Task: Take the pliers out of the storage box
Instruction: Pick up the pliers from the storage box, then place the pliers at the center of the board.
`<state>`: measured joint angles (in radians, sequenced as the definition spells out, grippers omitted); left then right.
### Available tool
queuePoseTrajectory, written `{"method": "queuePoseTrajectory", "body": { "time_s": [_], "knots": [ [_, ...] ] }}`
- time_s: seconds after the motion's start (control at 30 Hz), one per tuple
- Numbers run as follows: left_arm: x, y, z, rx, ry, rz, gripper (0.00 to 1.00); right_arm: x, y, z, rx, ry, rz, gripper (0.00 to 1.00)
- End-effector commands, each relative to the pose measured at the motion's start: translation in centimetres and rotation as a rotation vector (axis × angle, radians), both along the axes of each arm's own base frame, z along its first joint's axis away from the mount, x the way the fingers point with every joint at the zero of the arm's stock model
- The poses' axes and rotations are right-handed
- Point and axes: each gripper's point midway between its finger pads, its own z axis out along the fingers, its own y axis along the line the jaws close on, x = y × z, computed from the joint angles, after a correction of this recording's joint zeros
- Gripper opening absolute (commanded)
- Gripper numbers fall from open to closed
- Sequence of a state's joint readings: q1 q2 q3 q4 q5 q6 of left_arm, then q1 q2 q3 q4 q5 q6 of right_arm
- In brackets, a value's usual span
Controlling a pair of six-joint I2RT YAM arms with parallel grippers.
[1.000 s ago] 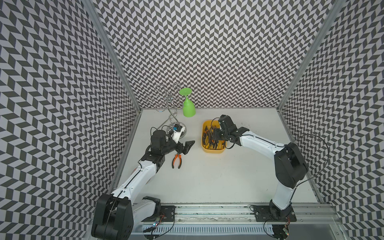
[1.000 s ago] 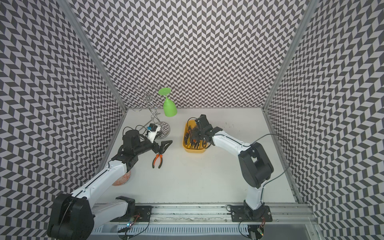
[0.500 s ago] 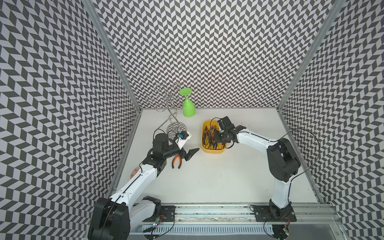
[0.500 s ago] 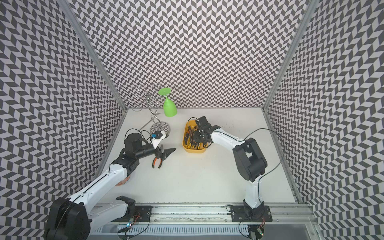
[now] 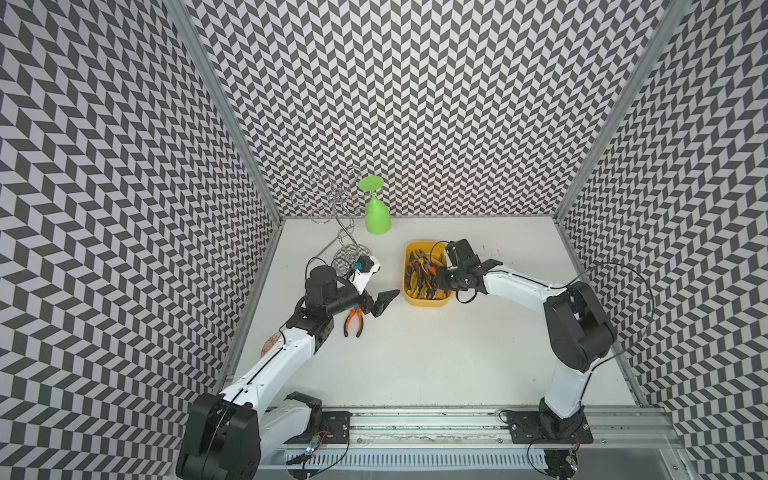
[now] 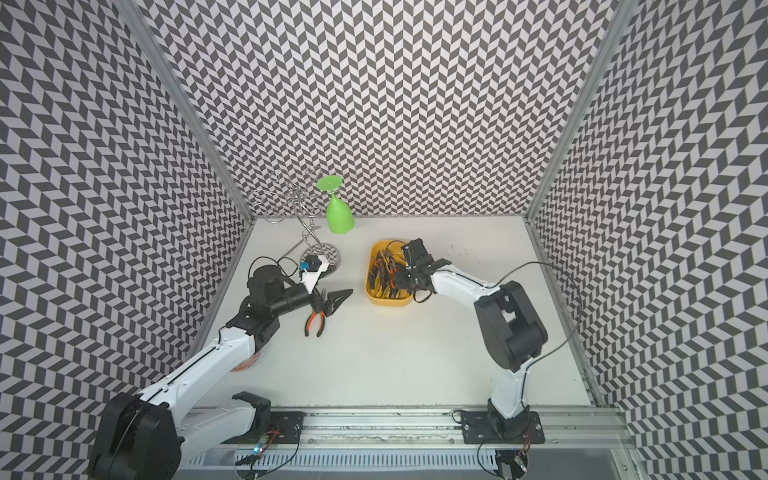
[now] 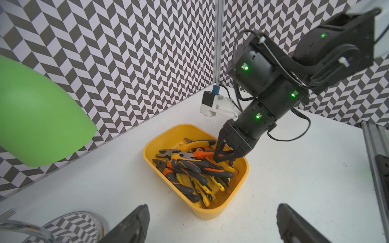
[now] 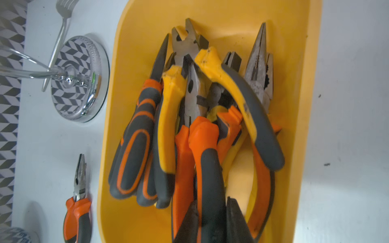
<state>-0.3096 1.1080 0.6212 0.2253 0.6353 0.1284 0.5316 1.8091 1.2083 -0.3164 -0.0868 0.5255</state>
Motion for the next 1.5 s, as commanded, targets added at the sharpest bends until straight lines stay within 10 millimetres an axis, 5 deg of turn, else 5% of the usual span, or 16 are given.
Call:
{"method": "queuePoseTrajectory", "body": {
  "time_s": [0.0, 0.4, 0.77, 1.2, 1.47],
  "knots": [
    [1.0, -0.6, 2.6, -0.121, 0.047, 0.051, 0.98, 0.9, 0.0, 5.2, 0.1, -0.173, -0.021, 0.0],
    [2.9, -3.1, 5.1, -0.387, 0.28, 0.055, 0.96, -0.7, -1.4, 12.6, 0.227, -0.467, -0.011, 0.0],
    [4.6, -6.3, 4.7, -0.496, 0.458, 0.019, 0.77, -5.7, 1.8, 19.2, 0.474, -0.655, 0.287, 0.0],
    [2.9, -10.1, 4.7, -0.523, 0.566, -0.153, 0.44, -6.4, 2.6, 20.2, 0.489, -0.673, 0.361, 0.0],
    [4.3, -9.8, 5.7, -0.551, 0.515, -0.07, 0.48, -7.0, 2.9, 20.1, 0.522, -0.667, 0.389, 0.0]
  ]
}}
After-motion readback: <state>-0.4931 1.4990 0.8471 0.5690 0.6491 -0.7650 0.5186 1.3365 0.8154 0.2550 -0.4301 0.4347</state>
